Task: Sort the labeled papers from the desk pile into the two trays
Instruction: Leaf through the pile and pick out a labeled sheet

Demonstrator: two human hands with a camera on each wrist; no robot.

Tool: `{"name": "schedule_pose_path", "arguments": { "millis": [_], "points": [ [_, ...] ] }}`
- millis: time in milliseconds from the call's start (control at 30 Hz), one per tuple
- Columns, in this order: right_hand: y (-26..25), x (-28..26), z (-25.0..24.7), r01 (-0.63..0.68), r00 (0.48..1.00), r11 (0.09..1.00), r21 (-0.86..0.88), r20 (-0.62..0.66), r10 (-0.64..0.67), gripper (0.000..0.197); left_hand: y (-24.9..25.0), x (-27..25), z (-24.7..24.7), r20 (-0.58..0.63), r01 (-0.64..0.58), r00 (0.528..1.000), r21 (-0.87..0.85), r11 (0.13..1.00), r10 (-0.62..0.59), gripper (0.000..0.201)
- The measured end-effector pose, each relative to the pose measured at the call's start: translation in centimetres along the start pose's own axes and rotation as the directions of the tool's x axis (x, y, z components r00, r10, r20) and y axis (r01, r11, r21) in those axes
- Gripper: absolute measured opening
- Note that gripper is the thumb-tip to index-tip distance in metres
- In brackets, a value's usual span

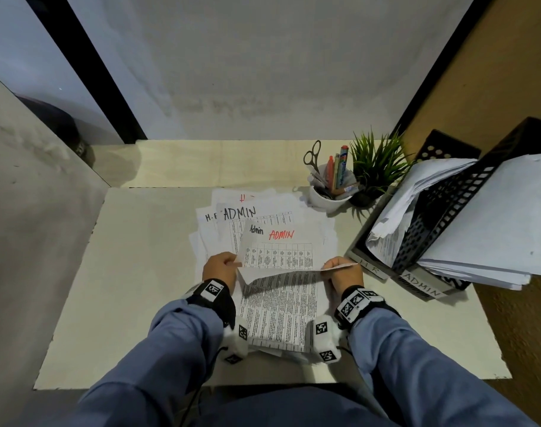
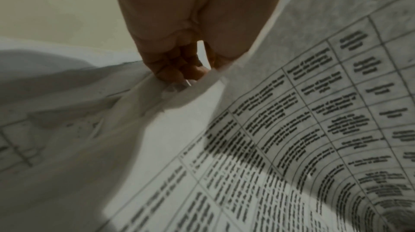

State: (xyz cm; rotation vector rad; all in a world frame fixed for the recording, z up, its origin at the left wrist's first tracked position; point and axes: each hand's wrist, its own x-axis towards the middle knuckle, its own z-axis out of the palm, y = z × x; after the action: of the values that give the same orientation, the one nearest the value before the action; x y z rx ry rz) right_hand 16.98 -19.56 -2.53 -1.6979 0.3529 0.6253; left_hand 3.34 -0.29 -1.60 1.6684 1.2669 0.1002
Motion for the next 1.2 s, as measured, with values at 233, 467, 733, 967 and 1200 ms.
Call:
{"name": "schedule_pose_path", "arguments": {
  "millis": [233, 467, 733, 967, 1200],
  "points": [
    [-2.3, -0.1, -0.4, 0.083, 0.996, 0.962, -0.260, 0.052, -0.072, 0.034, 0.0, 0.2, -0.9, -0.088, -0.087, 0.993, -0.128, 0.988, 0.076, 0.032],
    [-3.8, -1.7, 0.8, 0.084, 0.996, 0.993, -0.081, -0.025, -0.086, 0.032, -0.3, 0.4, -0.2, 0.004, -0.096, 0.995, -0.112, 0.989, 0.097, 0.048],
    [-2.3, -1.4, 1.1, 0.027, 0.999, 0.996, 0.079, 0.030, -0.029, 0.039, 0.8, 0.3, -1.1, -0.141, 0.062, 0.988, 0.052, 0.997, -0.055, 0.036],
    [-1.1, -0.8, 1.0, 0.006, 0.997, 0.969, 0.248, 0.076, -0.025, 0.048, 1.8, 0.8, -0.9, -0.036, 0.204, 0.978, 0.005, 0.979, -0.204, 0.056],
    [-1.9, -1.8, 0.6, 0.018, 0.994, 0.987, 0.160, 0.100, -0.034, 0.044, 2.1, 1.1, -1.4, 0.070, 0.203, 0.975, 0.101, 0.974, -0.211, 0.049]
  ]
}}
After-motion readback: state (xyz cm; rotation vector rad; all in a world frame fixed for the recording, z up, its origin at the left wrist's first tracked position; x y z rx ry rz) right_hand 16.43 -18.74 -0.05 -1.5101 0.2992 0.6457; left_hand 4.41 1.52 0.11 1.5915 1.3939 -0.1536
